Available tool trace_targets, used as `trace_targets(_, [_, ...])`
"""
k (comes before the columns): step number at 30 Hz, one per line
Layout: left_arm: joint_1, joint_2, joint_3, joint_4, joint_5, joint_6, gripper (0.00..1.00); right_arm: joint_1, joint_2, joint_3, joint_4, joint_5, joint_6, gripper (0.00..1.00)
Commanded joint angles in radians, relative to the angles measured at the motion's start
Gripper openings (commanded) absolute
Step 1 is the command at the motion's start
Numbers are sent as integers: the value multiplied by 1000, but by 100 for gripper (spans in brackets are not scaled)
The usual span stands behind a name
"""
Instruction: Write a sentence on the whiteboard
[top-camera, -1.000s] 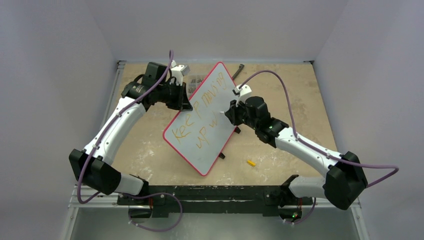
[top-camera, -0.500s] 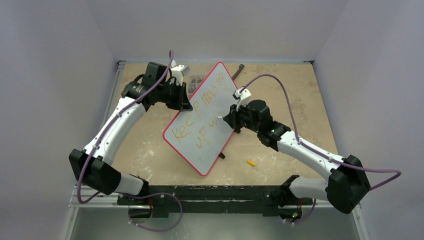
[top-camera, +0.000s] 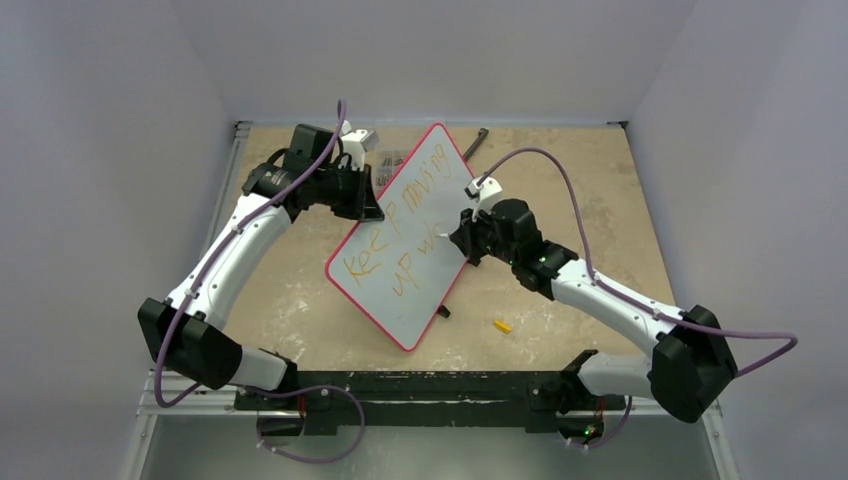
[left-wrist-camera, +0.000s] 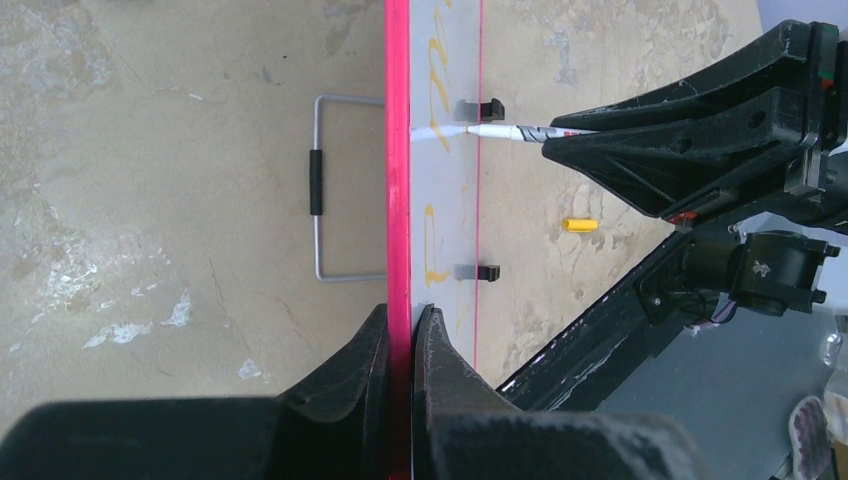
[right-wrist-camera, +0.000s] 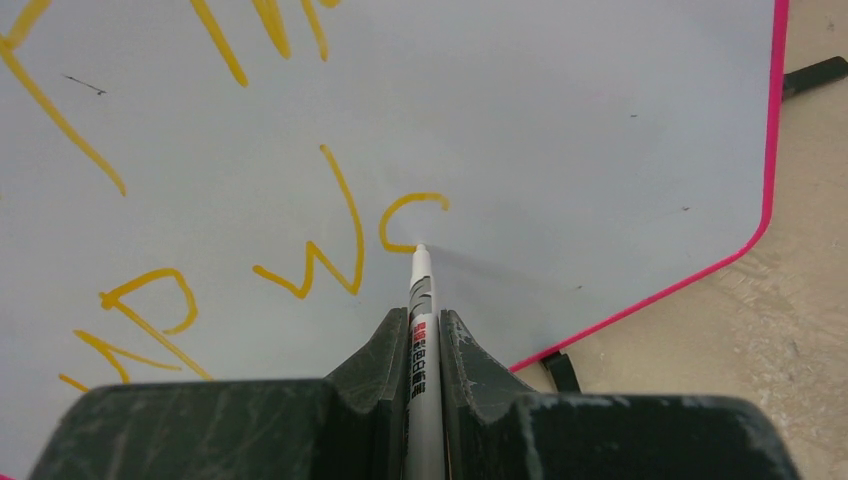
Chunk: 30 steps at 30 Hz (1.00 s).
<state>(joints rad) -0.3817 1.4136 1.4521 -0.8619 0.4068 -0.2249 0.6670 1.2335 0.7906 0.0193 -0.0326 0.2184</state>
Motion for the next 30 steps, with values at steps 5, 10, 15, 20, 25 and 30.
trace_targets(5, [-3, -7, -6, 12, -124, 101, 0, 7, 66, 131, -55, 76, -49, 0])
trace_targets(10, [-2, -7, -6, 11, -126, 100, 0, 7, 85, 187, -56, 36, -47, 0])
trace_targets(15, [-3, -8, -5, 9, -126, 101, 0, 7, 78, 192, -40, -6, -44, 0])
trace_targets(20, [-3, -9, -6, 9, -128, 102, 0, 7, 69, 148, -24, -6, -30, 0])
trace_targets(25, [-3, -11, -6, 10, -131, 102, 0, 7, 70, 76, -6, 24, -25, 0])
trace_targets(30, [-3, -9, -6, 9, -132, 102, 0, 5, 70, 29, 15, 56, -23, 0])
